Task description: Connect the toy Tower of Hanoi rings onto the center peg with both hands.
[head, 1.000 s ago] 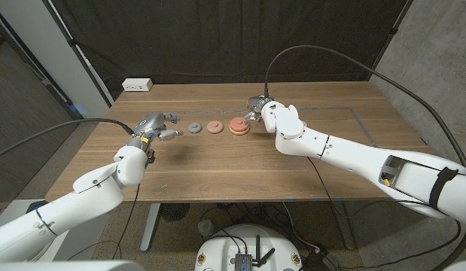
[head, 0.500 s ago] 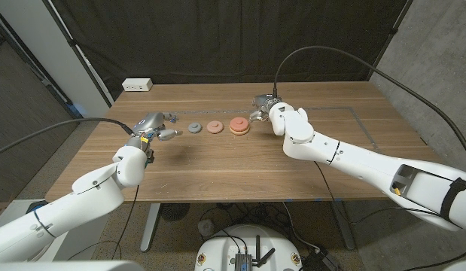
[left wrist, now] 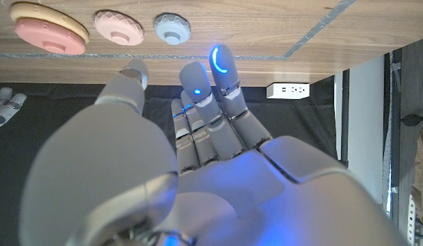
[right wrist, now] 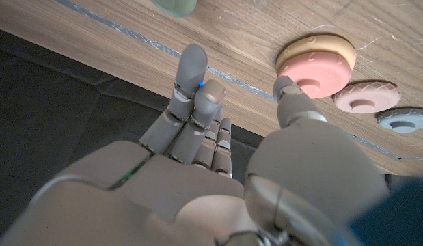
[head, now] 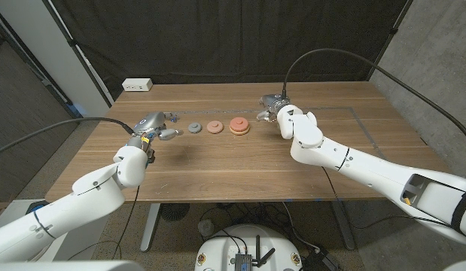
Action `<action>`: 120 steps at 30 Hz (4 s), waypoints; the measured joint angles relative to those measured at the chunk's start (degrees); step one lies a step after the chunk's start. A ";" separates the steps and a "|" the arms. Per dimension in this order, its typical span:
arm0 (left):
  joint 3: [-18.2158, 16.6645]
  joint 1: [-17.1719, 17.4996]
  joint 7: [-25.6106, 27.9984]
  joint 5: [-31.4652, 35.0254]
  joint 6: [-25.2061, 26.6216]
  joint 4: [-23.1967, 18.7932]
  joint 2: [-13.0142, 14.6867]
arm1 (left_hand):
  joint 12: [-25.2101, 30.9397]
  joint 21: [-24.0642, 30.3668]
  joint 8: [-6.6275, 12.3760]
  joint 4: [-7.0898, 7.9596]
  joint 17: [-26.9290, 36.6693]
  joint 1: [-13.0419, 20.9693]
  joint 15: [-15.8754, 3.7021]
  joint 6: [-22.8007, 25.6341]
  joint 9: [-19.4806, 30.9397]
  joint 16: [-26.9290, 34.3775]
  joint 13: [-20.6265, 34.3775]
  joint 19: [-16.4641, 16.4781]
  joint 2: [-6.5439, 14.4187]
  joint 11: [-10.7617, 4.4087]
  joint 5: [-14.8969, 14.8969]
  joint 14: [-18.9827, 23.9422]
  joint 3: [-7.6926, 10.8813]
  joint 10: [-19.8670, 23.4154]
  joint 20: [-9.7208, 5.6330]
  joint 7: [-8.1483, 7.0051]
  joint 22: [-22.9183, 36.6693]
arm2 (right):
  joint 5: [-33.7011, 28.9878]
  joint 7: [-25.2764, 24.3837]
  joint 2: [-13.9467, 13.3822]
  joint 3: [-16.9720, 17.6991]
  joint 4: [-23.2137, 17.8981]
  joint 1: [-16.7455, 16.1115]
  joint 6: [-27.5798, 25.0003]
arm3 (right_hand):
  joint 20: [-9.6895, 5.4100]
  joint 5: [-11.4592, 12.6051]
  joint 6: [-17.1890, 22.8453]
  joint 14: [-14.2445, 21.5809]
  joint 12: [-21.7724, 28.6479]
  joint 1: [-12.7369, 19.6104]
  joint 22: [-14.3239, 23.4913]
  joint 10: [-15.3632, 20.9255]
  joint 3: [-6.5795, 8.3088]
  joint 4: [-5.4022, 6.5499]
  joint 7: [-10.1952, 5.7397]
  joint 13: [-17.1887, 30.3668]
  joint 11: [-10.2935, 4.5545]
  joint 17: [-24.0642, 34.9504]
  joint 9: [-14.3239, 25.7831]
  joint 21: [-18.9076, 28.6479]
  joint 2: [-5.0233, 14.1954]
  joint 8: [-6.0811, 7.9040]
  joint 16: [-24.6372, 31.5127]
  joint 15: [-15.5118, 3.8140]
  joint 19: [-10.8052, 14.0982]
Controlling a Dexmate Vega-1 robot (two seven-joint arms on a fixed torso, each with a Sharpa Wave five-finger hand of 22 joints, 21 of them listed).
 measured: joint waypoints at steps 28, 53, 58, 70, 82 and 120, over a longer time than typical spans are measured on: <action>0.91 -1.22 -0.21 1.25 -0.82 1.05 -0.64 | -0.22 0.00 -0.44 0.00 -0.08 0.00 0.00 -0.22 0.00 0.00 0.14 -0.53 0.00 -0.30 0.00 0.00 -0.01 -0.30 0.09 -0.22 -0.16 | 0.19 -4.08 -2.36 4.56 -0.56 -4.80 1.10 | 0.00 0.00 1.74 0.71 -0.50 0.01 0.00 -1.56 0.47 -0.16 0.11 0.01 1.56 0.22 0.00 0.22 0.73 0.30 0.00 -0.32 0.00; -0.65 0.48 0.98 1.16 0.14 0.87 -0.96 | -0.22 0.00 -0.44 0.00 -0.29 0.00 0.00 -0.21 0.00 0.00 0.14 -0.52 0.00 -0.30 0.00 0.00 -0.01 -0.30 0.09 -0.21 -0.15 | 2.28 -7.06 -4.12 7.33 -0.37 -7.24 2.38 | 0.00 0.00 1.73 0.70 -0.22 0.32 -0.07 -1.02 0.86 -0.25 0.11 0.02 1.02 0.27 -0.01 0.43 1.04 0.30 0.00 -0.32 0.00; -0.81 0.67 1.05 1.16 0.06 0.84 -0.97 | -0.22 0.00 -0.44 0.00 -0.34 0.00 0.00 -0.32 0.00 0.00 0.15 -0.52 0.00 -0.30 0.00 0.00 -0.01 -0.30 0.09 -0.32 -0.14 | 2.43 -7.37 -4.27 7.60 -0.55 -7.54 2.39 | 0.00 0.00 1.73 0.70 -0.22 0.32 -0.16 -1.02 0.86 -0.25 0.11 0.02 1.02 0.18 -0.01 0.43 1.03 0.30 0.00 -0.32 0.00; -0.84 0.38 0.49 1.15 -0.17 0.84 -0.88 | -0.21 0.00 -0.44 -0.25 -0.61 0.30 0.30 -1.06 0.00 0.00 0.15 -0.52 -0.30 -0.55 0.00 -0.52 0.23 -0.99 0.09 -0.39 -0.14 | 2.91 -8.05 -4.39 7.90 -0.93 -8.11 2.14 | 0.00 0.00 1.73 0.70 -0.22 0.92 -0.15 -0.30 1.10 0.00 0.11 0.18 0.94 0.10 -0.01 0.43 0.43 0.30 0.00 -0.32 0.00; 0.85 -3.48 -3.40 2.38 1.14 0.74 1.57 | -0.20 0.00 -0.44 -0.24 -1.10 0.53 0.30 -1.37 -0.14 0.00 -0.13 -0.52 -0.53 -0.62 0.00 -0.52 0.23 -1.67 0.09 -0.08 -0.43 | 3.15 -9.03 -4.49 7.97 -1.83 -8.60 0.93 | 0.00 0.37 1.73 0.70 -0.22 1.22 -0.14 -0.30 1.10 0.00 0.11 0.17 0.94 0.10 -0.01 0.43 0.73 0.30 0.00 -0.32 0.00; 12.06 -20.83 -19.78 9.71 -0.59 5.69 3.46 | -0.45 0.00 -0.44 -0.08 -1.93 0.83 0.30 -2.30 -0.13 0.44 -0.92 -0.84 -0.83 -0.72 0.00 -0.51 -0.26 -2.59 0.18 -0.58 -0.69 | 4.44 -9.38 -5.19 7.74 -2.41 -8.84 -0.49 | 0.00 0.37 2.14 0.69 0.21 1.22 -0.42 0.21 1.58 0.00 0.11 0.69 1.04 0.00 -0.01 0.49 0.73 0.29 -0.40 -0.32 0.00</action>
